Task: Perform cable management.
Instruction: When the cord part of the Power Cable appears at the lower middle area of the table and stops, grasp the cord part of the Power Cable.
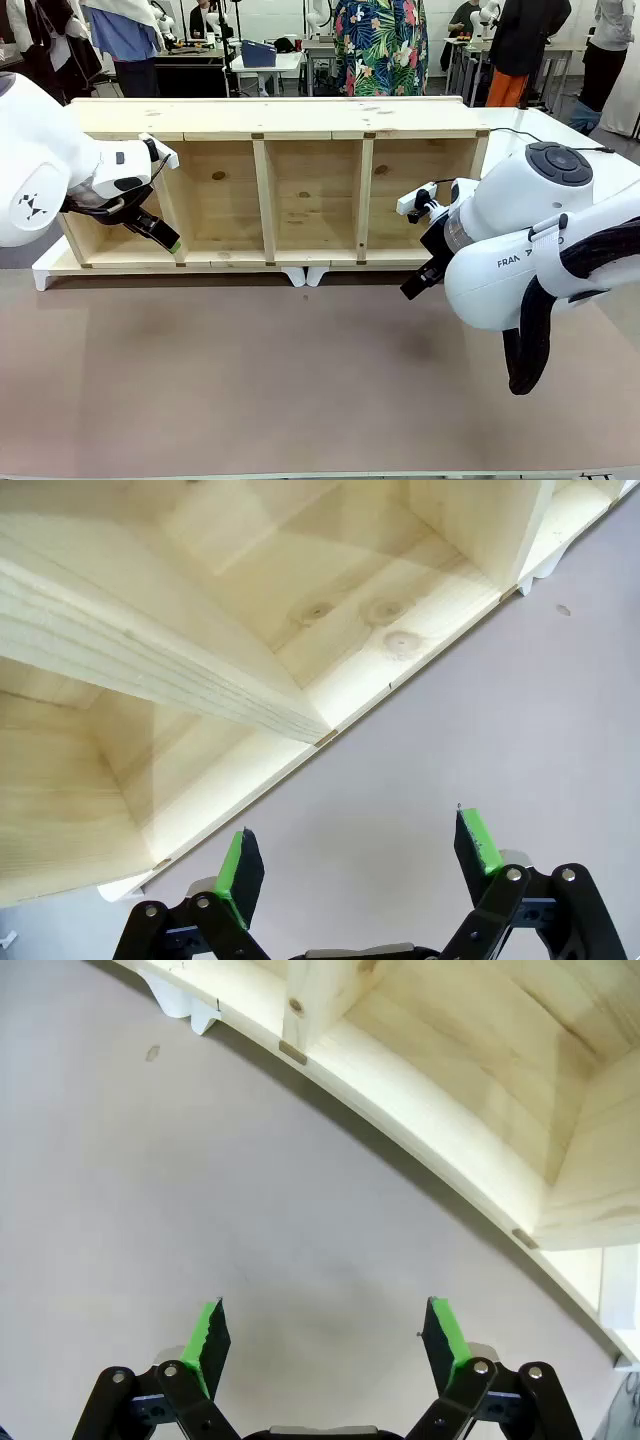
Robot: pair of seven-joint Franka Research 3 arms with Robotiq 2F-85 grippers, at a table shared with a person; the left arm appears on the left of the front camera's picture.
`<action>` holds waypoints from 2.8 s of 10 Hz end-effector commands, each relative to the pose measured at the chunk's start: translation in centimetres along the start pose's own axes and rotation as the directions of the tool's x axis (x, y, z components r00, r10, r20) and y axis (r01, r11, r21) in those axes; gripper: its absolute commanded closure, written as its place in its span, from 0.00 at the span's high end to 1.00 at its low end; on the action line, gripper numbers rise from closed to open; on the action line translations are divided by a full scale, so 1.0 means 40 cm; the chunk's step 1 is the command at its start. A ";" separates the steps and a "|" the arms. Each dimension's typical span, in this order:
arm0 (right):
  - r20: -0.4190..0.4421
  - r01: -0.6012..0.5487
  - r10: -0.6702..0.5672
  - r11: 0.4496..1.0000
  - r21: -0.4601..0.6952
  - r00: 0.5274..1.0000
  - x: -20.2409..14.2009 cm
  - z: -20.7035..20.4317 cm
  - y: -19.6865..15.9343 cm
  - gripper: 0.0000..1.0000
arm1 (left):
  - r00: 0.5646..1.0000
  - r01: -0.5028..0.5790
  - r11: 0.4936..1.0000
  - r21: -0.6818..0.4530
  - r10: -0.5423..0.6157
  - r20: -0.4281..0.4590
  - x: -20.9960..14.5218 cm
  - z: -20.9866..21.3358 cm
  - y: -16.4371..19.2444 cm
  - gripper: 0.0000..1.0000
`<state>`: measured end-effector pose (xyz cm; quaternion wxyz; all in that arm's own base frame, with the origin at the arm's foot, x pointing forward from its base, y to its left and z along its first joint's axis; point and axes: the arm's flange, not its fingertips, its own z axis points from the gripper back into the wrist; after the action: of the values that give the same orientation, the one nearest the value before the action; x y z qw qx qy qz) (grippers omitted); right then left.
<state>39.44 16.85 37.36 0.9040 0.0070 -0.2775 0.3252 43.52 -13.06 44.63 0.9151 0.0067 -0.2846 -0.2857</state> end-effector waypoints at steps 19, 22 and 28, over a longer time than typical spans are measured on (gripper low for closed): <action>0.126 -0.088 0.104 0.988 -0.129 0.986 -0.082 0.317 0.117 1.00 | 0.998 -0.036 0.995 0.097 0.031 0.048 -0.134 0.275 -0.035 1.00; 0.202 -0.075 0.112 0.981 -0.181 0.973 -0.148 0.394 0.138 1.00 | 0.988 -0.077 0.992 0.100 0.063 0.140 -0.230 0.343 -0.024 1.00; 0.257 -0.025 0.072 0.983 -0.181 0.964 -0.246 0.415 0.152 1.00 | 0.985 -0.099 0.990 0.102 0.083 0.151 -0.365 0.349 -0.014 1.00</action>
<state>29.30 17.92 56.27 0.8461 -0.0437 -0.4193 0.3261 33.00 -5.47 58.20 0.9038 0.0171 -0.3646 -0.2234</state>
